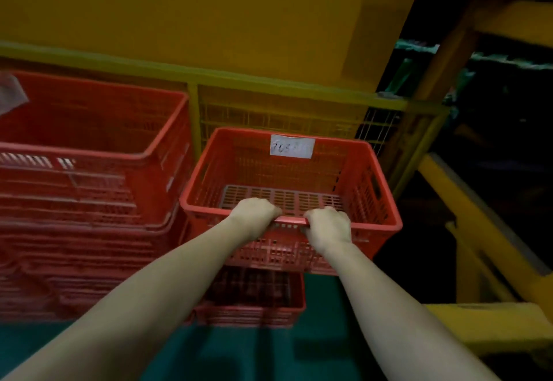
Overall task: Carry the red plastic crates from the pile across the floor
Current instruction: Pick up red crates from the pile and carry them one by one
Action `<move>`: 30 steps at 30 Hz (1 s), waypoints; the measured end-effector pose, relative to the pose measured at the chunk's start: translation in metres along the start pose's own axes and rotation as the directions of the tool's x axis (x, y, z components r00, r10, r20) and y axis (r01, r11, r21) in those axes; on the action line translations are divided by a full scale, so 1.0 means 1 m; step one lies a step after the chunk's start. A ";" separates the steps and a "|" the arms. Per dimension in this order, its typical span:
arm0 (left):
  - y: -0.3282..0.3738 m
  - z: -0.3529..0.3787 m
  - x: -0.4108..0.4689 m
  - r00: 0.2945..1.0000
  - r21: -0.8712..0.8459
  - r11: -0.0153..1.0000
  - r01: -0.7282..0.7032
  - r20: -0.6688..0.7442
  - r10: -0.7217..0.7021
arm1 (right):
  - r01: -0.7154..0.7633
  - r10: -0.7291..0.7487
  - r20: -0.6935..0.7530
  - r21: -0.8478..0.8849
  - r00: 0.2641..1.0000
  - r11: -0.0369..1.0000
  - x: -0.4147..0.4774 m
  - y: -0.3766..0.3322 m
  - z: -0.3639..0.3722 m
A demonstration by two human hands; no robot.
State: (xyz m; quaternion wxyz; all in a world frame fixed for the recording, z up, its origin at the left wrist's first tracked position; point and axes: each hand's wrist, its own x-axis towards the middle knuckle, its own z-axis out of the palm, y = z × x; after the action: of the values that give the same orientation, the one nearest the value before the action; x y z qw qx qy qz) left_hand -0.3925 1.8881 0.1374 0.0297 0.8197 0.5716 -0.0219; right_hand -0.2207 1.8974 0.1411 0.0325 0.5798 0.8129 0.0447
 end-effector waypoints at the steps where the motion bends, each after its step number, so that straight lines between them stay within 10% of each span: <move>1: -0.004 0.022 0.005 1.000 0.003 1.000 -0.004 0.006 0.004 | -0.007 0.007 0.005 -0.002 1.000 1.000 0.004 -0.003 0.023; 15: -0.044 0.304 0.045 0.999 -0.007 1.000 0.020 0.031 -0.020 | 0.063 -0.063 0.058 0.000 0.996 0.998 0.047 -0.044 0.299; 30: -0.071 0.368 0.043 0.998 -0.035 0.999 -0.004 0.064 0.006 | 0.167 -0.170 0.170 0.031 0.971 0.986 0.068 -0.067 0.369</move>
State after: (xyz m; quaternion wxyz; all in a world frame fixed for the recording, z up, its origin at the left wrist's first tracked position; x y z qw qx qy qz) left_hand -0.4451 1.9252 -0.2341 0.0626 0.8193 0.5686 -0.0382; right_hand -0.2674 1.9532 -0.2333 0.1017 0.5108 0.8535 -0.0152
